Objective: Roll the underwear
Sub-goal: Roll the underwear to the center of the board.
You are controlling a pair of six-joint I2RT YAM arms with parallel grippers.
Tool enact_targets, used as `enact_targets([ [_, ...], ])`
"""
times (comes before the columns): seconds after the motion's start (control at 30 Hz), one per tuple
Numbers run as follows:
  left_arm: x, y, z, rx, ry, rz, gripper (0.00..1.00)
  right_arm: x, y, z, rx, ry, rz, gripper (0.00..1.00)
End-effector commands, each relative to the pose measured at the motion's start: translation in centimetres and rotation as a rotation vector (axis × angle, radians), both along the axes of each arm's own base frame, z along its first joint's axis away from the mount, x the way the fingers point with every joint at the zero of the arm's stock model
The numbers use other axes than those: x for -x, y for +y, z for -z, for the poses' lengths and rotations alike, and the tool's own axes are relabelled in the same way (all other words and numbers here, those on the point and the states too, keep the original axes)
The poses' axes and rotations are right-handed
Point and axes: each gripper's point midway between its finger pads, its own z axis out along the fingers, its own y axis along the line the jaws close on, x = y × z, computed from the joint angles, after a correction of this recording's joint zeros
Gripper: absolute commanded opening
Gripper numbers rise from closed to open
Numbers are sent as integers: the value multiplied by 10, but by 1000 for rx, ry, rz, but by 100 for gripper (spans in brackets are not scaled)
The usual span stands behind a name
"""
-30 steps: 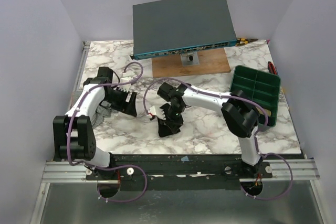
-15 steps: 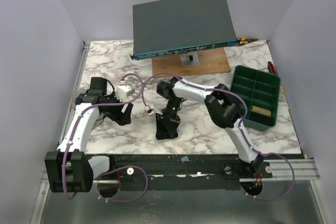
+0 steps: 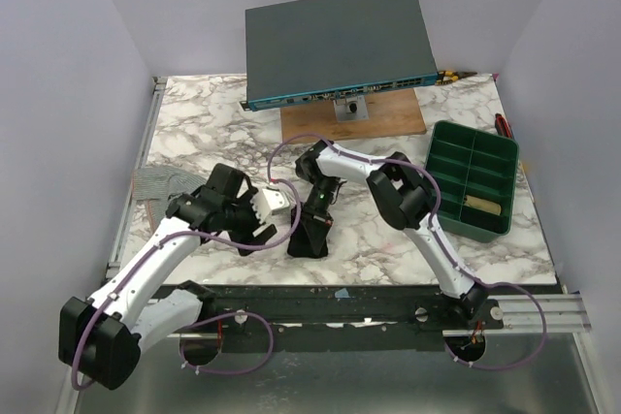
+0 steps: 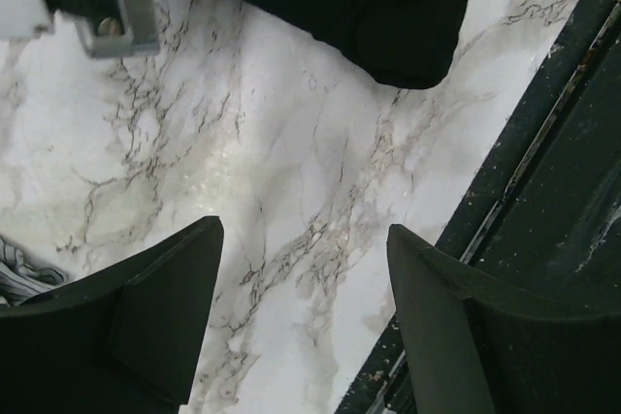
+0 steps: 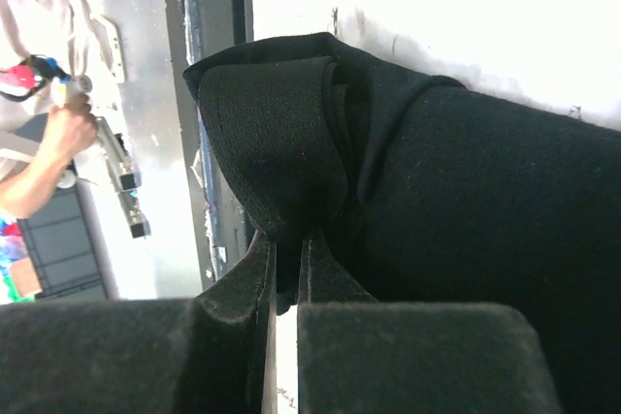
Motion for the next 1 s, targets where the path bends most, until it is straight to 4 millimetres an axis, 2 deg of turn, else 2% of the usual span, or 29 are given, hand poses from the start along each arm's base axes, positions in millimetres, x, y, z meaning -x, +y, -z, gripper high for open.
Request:
enact_targets([
  [0.0,0,-19,-6,-25,-130,108,73,-8,-21,82,93,-90,-122,1],
  [0.2,11,-53,-4,-59,-224,291,74,-11,-22,87,107,-65,-126,1],
  [0.33,16,-73,7,-86,-243,380,74,-14,-21,88,114,-70,-121,1],
  [0.6,35,-99,26,-85,-231,496,76,-20,-20,88,113,-90,-131,1],
  [0.97,18,-112,53,-153,-291,503,77,-19,-25,90,130,-100,-145,1],
])
